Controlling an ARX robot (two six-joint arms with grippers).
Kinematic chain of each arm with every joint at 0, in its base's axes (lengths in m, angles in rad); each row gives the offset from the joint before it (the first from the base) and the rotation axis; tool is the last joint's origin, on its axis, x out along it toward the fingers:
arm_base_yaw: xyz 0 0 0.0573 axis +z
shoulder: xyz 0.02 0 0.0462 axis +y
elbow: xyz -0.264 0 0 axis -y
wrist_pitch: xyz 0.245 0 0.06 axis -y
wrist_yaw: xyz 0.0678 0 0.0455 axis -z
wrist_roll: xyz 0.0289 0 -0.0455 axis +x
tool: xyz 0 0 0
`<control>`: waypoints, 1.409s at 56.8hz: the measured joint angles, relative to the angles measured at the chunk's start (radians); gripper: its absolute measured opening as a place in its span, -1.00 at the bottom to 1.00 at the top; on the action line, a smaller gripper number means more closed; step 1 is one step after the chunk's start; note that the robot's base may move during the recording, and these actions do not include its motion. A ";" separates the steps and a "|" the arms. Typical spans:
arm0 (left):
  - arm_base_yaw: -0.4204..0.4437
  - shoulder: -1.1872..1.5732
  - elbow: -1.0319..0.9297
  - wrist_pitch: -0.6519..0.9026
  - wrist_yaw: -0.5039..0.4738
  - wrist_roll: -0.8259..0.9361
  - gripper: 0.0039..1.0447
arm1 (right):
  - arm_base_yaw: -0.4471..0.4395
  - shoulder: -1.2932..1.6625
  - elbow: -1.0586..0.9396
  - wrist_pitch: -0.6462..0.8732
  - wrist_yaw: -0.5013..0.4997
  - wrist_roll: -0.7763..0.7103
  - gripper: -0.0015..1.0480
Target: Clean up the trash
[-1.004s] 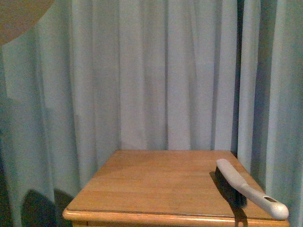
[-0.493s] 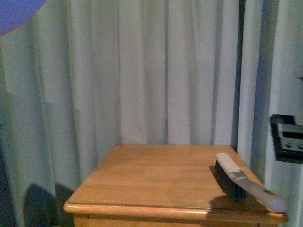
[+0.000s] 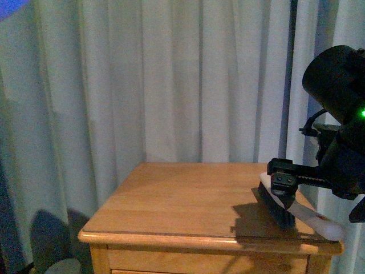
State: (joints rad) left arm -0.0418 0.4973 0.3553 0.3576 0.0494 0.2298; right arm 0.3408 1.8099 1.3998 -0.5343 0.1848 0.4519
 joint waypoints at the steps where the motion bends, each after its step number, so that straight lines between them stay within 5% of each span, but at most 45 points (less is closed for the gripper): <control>1: 0.000 0.000 0.000 0.000 0.000 0.000 -0.47 | 0.000 0.003 0.002 0.000 -0.001 0.002 0.86; 28: 0.000 0.000 0.000 0.000 0.000 0.000 -0.47 | 0.008 0.103 0.029 0.008 -0.029 0.059 0.86; 56: 0.000 0.000 0.000 0.000 0.000 0.000 -0.47 | 0.009 0.103 0.027 0.042 -0.019 0.051 -0.55; 68: 0.000 0.000 0.000 0.000 0.000 0.000 -0.47 | 0.010 0.074 -0.018 0.100 0.015 0.000 -0.61; 80: 0.000 0.000 0.000 0.000 0.000 0.000 -0.47 | 0.021 -0.111 -0.200 0.383 0.174 -0.200 -0.62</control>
State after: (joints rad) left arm -0.0418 0.4973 0.3553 0.3576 0.0490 0.2298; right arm 0.3622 1.6985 1.2003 -0.1516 0.3584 0.2523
